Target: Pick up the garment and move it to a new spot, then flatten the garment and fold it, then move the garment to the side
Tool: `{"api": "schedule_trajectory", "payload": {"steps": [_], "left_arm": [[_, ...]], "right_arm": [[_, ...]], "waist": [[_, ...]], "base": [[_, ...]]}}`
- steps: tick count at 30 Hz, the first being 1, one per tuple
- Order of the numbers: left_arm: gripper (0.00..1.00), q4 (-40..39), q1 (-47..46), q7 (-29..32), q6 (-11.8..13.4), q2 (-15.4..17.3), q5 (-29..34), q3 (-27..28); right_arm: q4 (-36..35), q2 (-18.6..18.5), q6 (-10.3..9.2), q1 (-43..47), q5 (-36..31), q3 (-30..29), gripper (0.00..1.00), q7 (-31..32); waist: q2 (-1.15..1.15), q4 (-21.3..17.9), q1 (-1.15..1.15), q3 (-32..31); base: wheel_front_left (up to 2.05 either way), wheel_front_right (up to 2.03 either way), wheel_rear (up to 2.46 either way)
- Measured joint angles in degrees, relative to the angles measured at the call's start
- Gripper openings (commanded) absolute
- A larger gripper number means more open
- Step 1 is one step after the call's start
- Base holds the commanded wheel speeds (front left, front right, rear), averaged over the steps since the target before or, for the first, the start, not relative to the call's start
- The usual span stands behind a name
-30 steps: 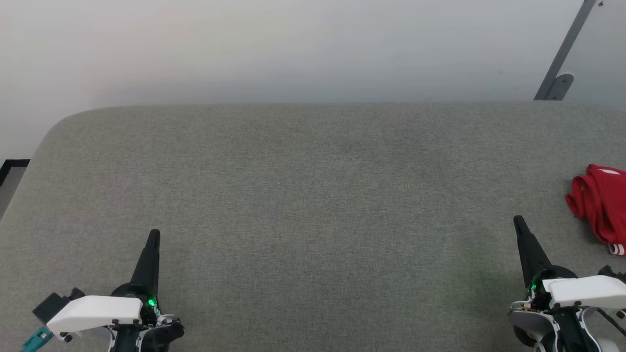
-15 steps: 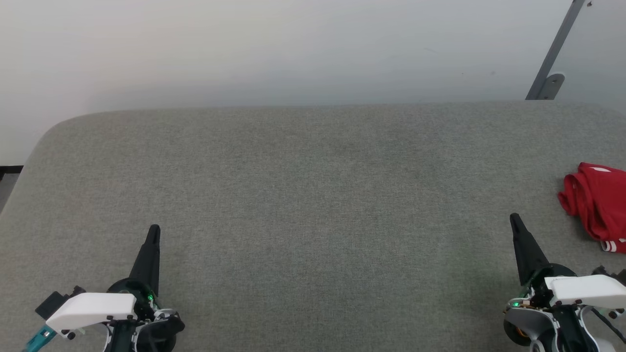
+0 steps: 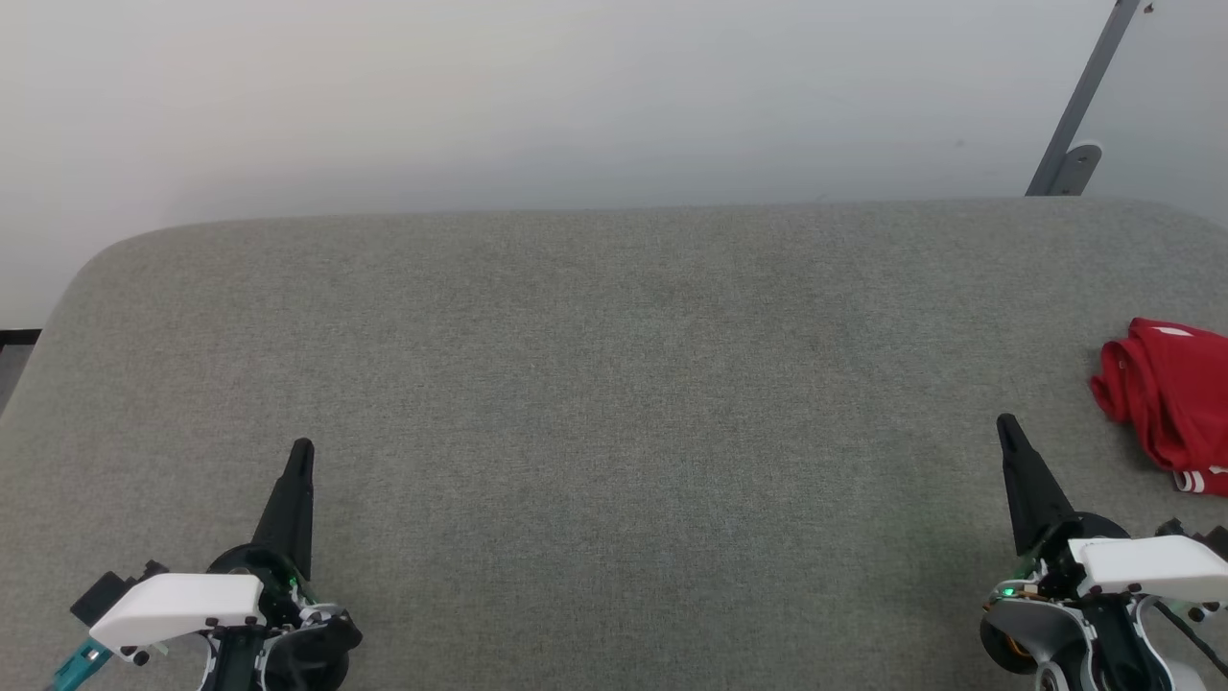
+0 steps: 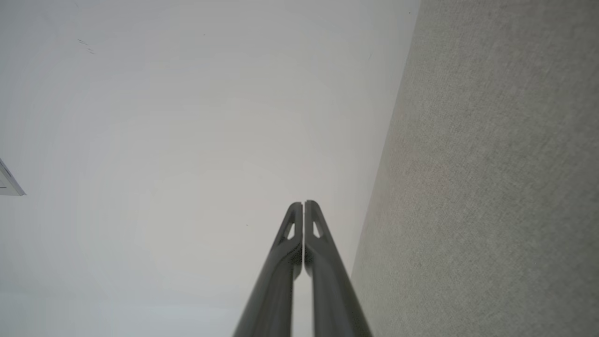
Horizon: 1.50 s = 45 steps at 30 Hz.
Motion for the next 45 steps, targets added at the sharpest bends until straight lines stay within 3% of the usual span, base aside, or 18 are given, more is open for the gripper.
{"api": "schedule_trajectory", "payload": {"steps": [45], "left_arm": [[0.0, 0.02, -0.02, 0.51, 0.01, -0.4, 0.35, 0.66]], "right_arm": [[0.02, 0.02, 0.0, -0.01, 0.0, -0.01, 0.0, 0.01]], "waist": [[0.0, 0.0, 0.0, 0.0]], "base": [[0.0, 0.0, 0.0]]}}
